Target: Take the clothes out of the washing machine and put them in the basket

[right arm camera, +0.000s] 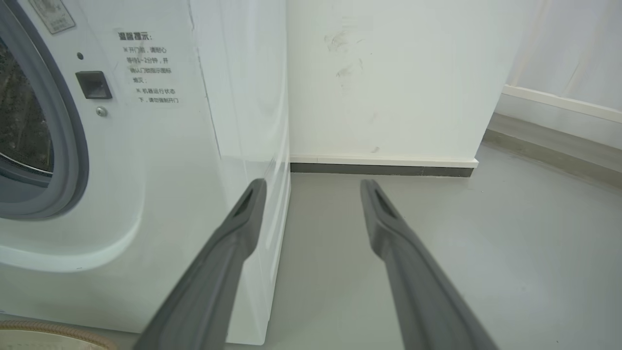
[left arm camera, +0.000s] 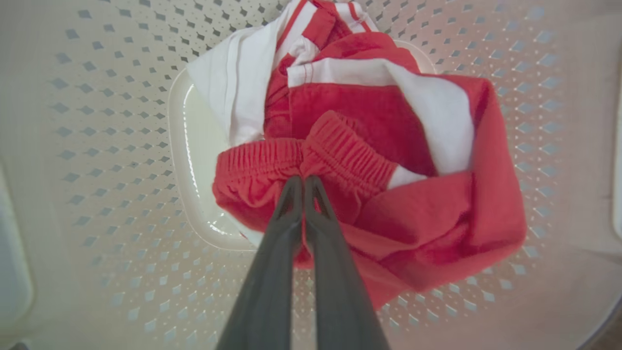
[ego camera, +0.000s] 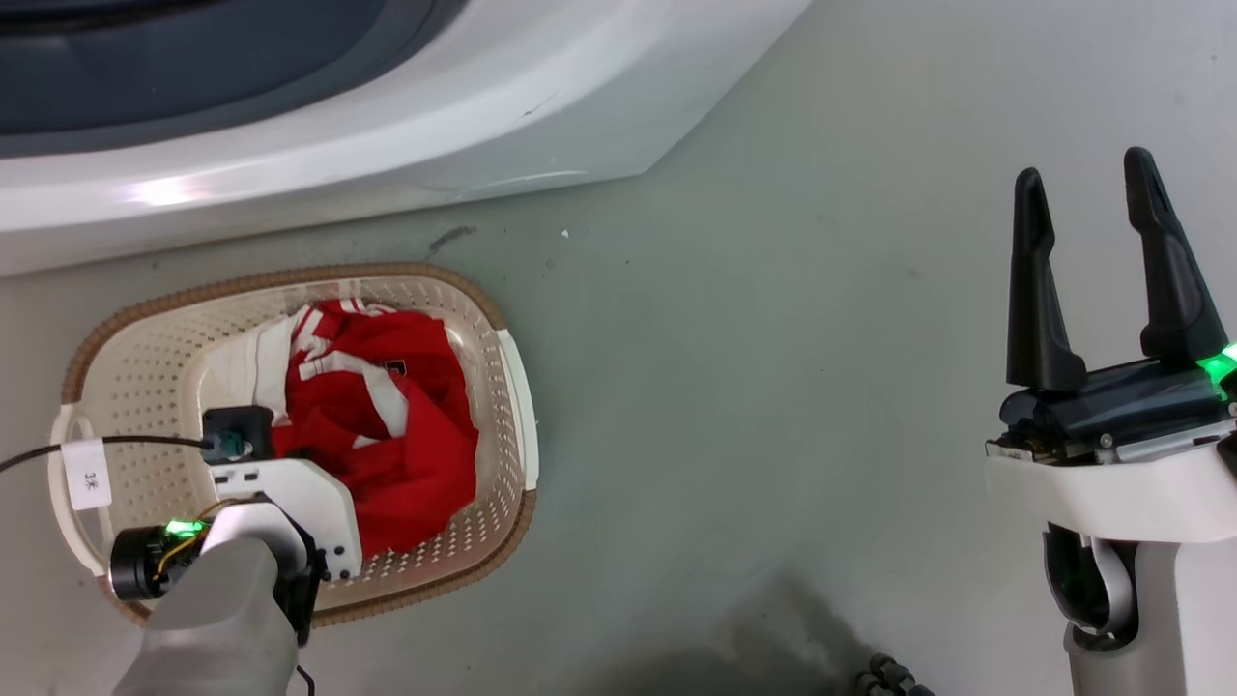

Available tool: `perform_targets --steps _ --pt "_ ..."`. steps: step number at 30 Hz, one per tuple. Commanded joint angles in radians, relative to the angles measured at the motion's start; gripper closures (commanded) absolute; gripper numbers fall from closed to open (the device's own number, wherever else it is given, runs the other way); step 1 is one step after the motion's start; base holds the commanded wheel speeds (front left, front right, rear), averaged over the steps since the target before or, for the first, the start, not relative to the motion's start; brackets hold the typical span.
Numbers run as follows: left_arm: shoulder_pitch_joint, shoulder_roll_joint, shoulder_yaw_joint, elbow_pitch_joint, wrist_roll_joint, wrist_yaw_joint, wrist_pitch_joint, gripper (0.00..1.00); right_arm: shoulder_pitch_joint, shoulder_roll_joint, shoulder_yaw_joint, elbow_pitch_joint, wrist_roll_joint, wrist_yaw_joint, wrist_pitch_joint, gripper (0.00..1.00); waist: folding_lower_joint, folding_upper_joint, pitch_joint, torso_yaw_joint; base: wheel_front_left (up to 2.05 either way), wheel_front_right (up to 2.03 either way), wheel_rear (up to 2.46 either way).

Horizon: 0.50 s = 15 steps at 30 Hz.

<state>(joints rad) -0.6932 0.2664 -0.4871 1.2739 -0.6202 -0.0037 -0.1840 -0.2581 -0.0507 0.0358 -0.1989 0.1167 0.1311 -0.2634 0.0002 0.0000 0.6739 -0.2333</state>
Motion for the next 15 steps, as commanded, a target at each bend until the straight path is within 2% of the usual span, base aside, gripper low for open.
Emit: perform_targets --steps 1,4,5,6,7,12,15 --pt "-0.026 0.002 -0.004 0.005 0.006 0.028 0.004 1.00 -0.020 0.001 -0.005 -0.004 0.004 -0.001 -0.002 0.00 -0.0002 0.0000 0.039 0.008 0.00 0.00 0.00" --pt "-0.036 0.011 -0.001 0.009 -0.002 0.035 0.010 1.00 -0.029 0.001 -0.005 -0.002 0.006 -0.001 -0.002 0.00 -0.0002 0.0000 0.047 0.006 0.00 0.00 0.00" --pt "-0.037 0.012 -0.003 0.009 -0.002 0.031 0.012 0.69 -0.031 0.001 -0.005 0.000 0.007 -0.001 -0.002 0.00 -0.0002 0.0000 0.047 0.005 0.00 0.00 0.00" --pt "-0.040 0.015 -0.012 0.009 0.007 0.028 0.007 0.04 -0.031 0.001 -0.007 0.004 0.008 -0.001 -0.002 0.00 -0.0002 0.0000 0.043 0.006 0.00 0.00 0.00" --pt "-0.043 0.018 -0.015 0.009 0.012 0.031 -0.004 0.00 -0.029 0.001 -0.008 0.008 0.008 -0.001 -0.002 0.00 -0.0002 0.0000 0.038 0.007 0.00 0.00 0.00" --pt "-0.024 0.007 -0.021 0.011 0.012 0.022 -0.039 0.00 -0.006 0.001 -0.008 0.026 0.011 -0.001 -0.002 0.00 -0.0002 0.0000 -0.006 0.017 0.00 0.00 0.00" --pt "-0.001 -0.003 0.001 -0.005 -0.005 0.007 -0.074 0.00 0.014 0.001 -0.001 0.043 0.003 -0.001 -0.002 0.00 -0.0002 0.0000 -0.073 0.035 0.00 0.00 0.00"
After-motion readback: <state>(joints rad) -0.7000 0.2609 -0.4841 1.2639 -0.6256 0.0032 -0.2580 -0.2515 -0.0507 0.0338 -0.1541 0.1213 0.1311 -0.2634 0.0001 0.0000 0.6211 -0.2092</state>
